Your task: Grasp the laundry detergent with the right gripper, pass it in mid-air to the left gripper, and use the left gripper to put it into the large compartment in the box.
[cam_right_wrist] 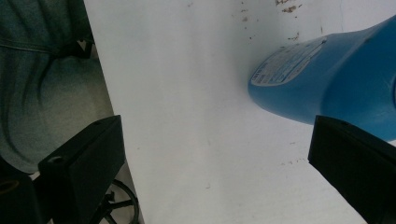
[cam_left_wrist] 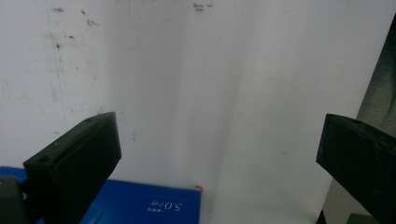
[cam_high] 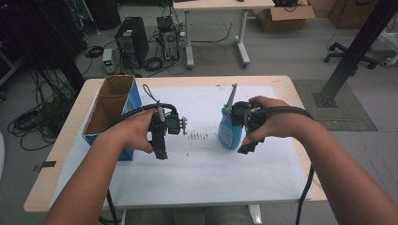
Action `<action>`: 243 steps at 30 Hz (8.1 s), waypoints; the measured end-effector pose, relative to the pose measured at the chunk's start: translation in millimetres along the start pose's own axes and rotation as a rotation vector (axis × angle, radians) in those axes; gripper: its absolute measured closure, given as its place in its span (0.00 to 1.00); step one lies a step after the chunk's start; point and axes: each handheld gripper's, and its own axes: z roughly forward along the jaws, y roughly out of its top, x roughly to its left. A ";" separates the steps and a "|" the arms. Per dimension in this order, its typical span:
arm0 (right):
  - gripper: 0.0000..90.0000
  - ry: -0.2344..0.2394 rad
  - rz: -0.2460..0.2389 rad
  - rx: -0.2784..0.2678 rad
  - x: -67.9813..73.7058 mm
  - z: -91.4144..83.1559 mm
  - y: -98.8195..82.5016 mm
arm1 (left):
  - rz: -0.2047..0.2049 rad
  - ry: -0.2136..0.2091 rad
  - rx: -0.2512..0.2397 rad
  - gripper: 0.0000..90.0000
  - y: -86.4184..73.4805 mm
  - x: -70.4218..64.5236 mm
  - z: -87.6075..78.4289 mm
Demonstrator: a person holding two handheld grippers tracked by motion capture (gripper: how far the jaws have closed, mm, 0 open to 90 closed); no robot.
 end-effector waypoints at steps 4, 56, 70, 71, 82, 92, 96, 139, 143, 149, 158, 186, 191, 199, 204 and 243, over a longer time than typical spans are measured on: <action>0.05 -0.002 0.002 -0.001 0.2 0.6 0.0 | 0.000 -0.001 -0.004 0.00 0.2 0.8 -1.4; 0.05 -0.034 0.344 -0.241 -15.4 54.8 -67.7 | 0.118 0.033 -0.003 0.00 4.2 -45.9 -19.9; 0.05 -0.033 0.388 -0.300 -19.8 69.9 -76.1 | 0.109 0.012 -0.009 0.00 -6.0 -64.4 -21.5; 0.05 -0.037 0.388 -0.310 -21.3 72.8 -76.4 | 0.109 0.011 -0.006 0.00 -7.1 -65.4 -21.7; 0.05 -0.032 0.446 -0.393 -27.1 86.7 -77.8 | 0.125 0.028 -0.004 0.00 -12.1 -78.2 -26.2; 0.04 -0.059 0.469 -0.482 -29.9 99.2 -76.1 | 0.139 0.038 0.007 0.00 -12.5 -86.0 -31.5; 0.04 -0.059 0.477 -0.526 -31.1 102.0 -76.1 | 0.139 0.045 0.011 0.00 -14.3 -88.3 -33.6; 0.02 -0.312 0.581 -0.778 -23.7 137.5 -55.4 | 0.124 0.057 -0.022 0.00 -19.5 -80.8 -31.2; 0.02 -0.329 0.591 -0.783 -22.5 141.6 -53.2 | 0.130 0.054 -0.022 0.00 -17.8 -80.1 -30.3; 0.02 -0.356 0.618 -0.819 -21.4 143.6 -53.9 | 0.135 0.058 -0.024 0.00 -15.9 -79.0 -29.2; 0.01 -0.384 0.633 -0.858 -21.0 146.9 -52.3 | 0.136 0.056 -0.019 0.00 -14.3 -76.1 -28.3; 0.25 -0.476 0.691 -0.932 -15.9 157.8 -50.7 | 0.128 0.058 -0.027 0.00 -20.9 -75.4 -26.6; 0.30 -0.485 0.680 -0.942 -14.3 158.1 -50.7 | 0.128 0.057 -0.024 0.00 -20.9 -75.3 -26.6; 0.35 -0.484 0.680 -0.953 -14.3 158.5 -51.5 | 0.129 0.058 -0.028 0.00 -19.8 -75.1 -26.4; 0.39 -0.491 0.670 -0.961 -13.5 158.0 -51.9 | 0.125 0.056 -0.025 0.00 -18.9 -74.6 -26.1; 0.51 -0.383 0.461 -1.032 -2.9 108.3 -60.3 | 0.116 0.075 -0.046 0.00 -11.3 -65.2 -39.2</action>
